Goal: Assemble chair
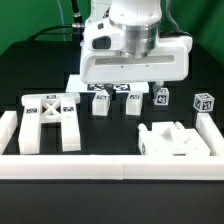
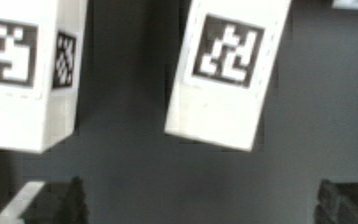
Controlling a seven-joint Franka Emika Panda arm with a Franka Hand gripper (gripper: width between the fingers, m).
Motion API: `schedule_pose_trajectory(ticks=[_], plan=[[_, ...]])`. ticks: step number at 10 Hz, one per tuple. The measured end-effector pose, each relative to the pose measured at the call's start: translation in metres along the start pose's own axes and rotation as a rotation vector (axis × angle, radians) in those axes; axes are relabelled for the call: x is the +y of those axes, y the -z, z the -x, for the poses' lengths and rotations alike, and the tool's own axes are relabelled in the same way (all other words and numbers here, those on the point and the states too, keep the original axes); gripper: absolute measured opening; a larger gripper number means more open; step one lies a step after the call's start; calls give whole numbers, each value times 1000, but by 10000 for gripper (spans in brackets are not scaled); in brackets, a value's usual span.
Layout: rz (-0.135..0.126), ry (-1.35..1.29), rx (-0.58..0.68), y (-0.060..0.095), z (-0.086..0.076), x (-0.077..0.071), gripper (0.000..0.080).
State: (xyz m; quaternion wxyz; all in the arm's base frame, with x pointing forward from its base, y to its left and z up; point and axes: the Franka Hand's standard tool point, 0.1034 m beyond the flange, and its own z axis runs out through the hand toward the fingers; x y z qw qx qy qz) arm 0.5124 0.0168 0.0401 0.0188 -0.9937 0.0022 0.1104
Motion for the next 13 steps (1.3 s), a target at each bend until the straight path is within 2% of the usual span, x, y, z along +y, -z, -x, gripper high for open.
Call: schedule_pose_trajectory(ticks=[1,2,5,7,8,9,10,11,13], plan=[[-4,6,-35,2,-1,-4,649],[-11,9,-126,3,8,-7,649],[-21,12,-347,-2,8,-9,649],[-14,19,-469,-8,5,-9,649],[-12,18,-551,-10,9,-6,649],[-8,10,-594,-15,5,-2,649],[-3,0,-570,-16,-2,0,649],[-5,4,-568,-14,-2,0,649],[-4,4,-568,-21,-1,0,649]])
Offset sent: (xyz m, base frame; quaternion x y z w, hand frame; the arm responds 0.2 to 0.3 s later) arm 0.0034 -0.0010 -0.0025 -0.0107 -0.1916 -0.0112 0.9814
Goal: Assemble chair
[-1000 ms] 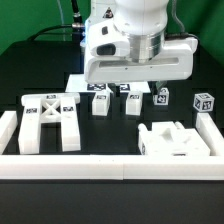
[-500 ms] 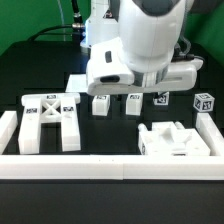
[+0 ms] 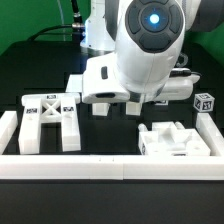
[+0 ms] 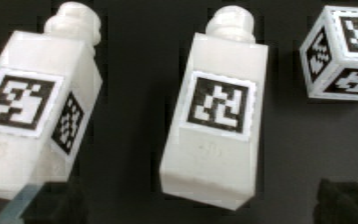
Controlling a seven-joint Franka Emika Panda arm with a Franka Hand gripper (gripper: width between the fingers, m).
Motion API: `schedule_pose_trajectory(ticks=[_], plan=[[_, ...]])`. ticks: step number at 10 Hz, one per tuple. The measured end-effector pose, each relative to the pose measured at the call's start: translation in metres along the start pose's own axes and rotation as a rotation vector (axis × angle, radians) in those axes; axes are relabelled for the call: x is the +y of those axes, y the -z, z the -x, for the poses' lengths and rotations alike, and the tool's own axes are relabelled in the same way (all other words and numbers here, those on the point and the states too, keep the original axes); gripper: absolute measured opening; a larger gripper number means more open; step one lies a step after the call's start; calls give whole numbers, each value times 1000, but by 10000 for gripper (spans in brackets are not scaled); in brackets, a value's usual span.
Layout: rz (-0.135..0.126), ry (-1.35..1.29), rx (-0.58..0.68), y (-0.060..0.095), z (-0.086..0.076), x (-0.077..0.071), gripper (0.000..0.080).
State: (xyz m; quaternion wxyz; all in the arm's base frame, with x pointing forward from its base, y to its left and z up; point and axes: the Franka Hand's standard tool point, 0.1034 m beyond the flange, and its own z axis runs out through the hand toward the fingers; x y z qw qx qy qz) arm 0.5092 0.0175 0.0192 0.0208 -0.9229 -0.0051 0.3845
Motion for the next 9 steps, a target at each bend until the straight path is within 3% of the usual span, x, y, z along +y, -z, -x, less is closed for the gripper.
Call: schedule_pose_trajectory(ticks=[3,6,9], plan=[[3,0,3,-13,-3,0,649],[4,2,-8,-19,-1,-2,286],[5,2,-5,-18,-2,-2,288]])
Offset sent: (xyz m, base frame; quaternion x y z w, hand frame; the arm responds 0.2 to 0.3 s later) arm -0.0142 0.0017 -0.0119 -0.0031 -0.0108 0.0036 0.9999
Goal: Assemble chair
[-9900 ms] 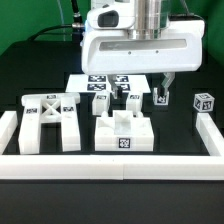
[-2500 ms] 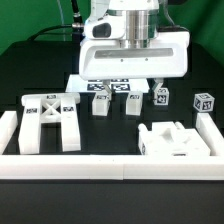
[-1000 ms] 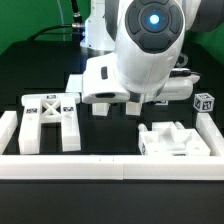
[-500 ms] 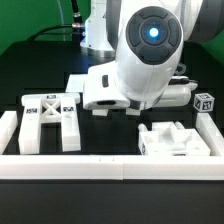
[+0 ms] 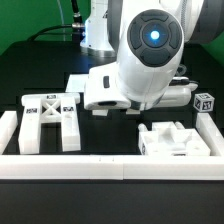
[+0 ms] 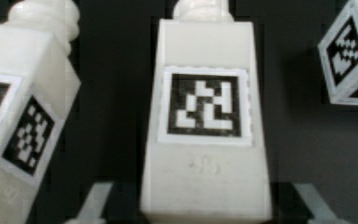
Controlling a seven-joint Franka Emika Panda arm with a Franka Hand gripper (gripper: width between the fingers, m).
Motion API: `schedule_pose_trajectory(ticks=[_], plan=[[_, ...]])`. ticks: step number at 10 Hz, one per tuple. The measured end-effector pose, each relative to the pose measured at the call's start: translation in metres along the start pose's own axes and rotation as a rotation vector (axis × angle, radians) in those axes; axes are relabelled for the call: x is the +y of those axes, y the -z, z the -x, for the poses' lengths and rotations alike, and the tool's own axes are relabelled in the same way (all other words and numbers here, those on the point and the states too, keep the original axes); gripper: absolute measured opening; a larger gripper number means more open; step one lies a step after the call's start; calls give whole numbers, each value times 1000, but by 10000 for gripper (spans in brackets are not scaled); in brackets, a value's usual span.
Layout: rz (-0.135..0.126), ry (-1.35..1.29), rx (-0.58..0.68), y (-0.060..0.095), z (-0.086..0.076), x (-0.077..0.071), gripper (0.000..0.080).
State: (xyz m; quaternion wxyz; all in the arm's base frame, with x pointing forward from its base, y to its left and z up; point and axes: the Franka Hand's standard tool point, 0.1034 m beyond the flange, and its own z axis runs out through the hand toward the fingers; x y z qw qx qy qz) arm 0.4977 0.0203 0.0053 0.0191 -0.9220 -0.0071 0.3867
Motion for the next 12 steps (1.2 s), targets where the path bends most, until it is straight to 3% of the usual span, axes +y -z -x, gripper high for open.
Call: schedule_pose_trajectory(ticks=[2,3,4,7,9,12], plan=[[1,3,3,2,0,-2,288],[-3,8,3,10,3,-6,288],[-13,14,11,32,11,-12,289],[-22,55,16,72,31,-17,291],[-22,65,62,67,26,-13,291],[-12,65,252,87,10,-13,291]])
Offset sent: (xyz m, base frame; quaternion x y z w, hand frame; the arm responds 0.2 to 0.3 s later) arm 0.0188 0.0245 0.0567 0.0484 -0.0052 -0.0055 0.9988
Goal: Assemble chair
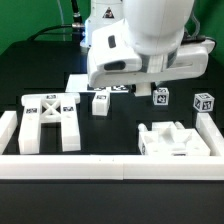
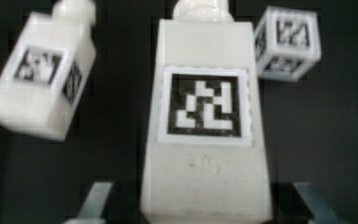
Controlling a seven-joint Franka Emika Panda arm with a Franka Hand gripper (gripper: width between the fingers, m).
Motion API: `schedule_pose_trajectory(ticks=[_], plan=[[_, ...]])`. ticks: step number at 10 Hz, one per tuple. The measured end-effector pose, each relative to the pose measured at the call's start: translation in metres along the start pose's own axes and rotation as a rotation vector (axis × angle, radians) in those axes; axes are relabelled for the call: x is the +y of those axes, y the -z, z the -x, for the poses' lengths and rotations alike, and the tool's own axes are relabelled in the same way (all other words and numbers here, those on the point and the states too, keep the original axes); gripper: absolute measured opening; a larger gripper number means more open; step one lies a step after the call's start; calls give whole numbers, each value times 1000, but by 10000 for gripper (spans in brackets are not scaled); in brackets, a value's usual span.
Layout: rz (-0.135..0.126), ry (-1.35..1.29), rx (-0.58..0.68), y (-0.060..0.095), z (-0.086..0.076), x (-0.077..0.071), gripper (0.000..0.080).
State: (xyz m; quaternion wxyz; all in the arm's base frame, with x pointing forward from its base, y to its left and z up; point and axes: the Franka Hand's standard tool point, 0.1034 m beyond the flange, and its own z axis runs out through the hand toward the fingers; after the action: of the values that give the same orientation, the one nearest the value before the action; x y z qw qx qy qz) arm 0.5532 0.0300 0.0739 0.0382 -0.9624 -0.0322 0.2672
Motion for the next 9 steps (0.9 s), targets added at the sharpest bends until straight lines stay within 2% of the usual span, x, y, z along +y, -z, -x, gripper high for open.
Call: schedule_pose_trajectory(ticks=[2,4,5,6,9], plan=[[-2,7,73,24,1,-6,291],[9,18,184,50,-2,-15,291],[23,16,323,53,-13,-11,291],[26,13,356,48,-7,-9,291],[50,7,566,56,-19,-4,291]])
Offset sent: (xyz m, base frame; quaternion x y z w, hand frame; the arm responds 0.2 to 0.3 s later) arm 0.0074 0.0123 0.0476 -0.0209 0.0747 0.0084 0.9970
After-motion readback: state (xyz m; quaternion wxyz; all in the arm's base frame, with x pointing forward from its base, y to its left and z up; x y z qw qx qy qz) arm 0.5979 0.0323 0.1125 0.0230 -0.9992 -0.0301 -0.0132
